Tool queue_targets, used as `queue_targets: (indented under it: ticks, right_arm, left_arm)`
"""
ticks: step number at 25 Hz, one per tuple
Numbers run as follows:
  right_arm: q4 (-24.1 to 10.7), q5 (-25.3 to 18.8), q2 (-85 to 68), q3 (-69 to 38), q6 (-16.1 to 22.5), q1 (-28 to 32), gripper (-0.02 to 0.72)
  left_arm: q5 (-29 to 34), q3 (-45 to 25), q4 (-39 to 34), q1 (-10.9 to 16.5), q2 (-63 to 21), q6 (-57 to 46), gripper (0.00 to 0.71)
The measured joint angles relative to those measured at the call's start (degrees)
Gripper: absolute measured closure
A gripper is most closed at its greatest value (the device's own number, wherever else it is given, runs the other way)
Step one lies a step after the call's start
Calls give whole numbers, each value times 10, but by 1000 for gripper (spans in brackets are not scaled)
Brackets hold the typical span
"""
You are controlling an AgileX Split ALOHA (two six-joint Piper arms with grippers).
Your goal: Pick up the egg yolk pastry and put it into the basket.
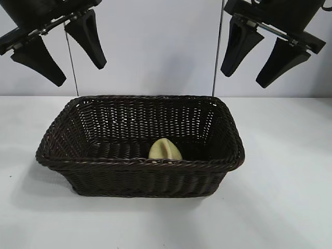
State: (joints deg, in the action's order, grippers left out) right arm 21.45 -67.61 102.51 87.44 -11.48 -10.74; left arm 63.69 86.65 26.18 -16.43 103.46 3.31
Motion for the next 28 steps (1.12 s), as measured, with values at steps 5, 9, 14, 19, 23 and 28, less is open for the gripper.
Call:
queue_targets:
  ticks: [5, 9, 14, 19, 23, 28]
  right_arm:
    - [1, 1, 0, 0, -1, 0, 185]
    - [2, 3, 0, 0, -1, 0, 185]
    - [2, 5, 0, 0, -1, 0, 185]
    - [2, 8, 0, 0, -2, 0, 185]
    - [2, 8, 0, 0, -2, 0, 185]
    - [2, 8, 0, 0, -2, 0, 185]
  left_arm:
    - [0, 0, 0, 0, 0, 0, 171]
    - [0, 0, 0, 0, 0, 0, 171]
    - [0, 0, 0, 0, 0, 0, 171]
    - [0, 0, 0, 0, 0, 0, 171]
    - [0, 0, 0, 0, 0, 0, 171]
    - [0, 0, 0, 0, 0, 0, 171]
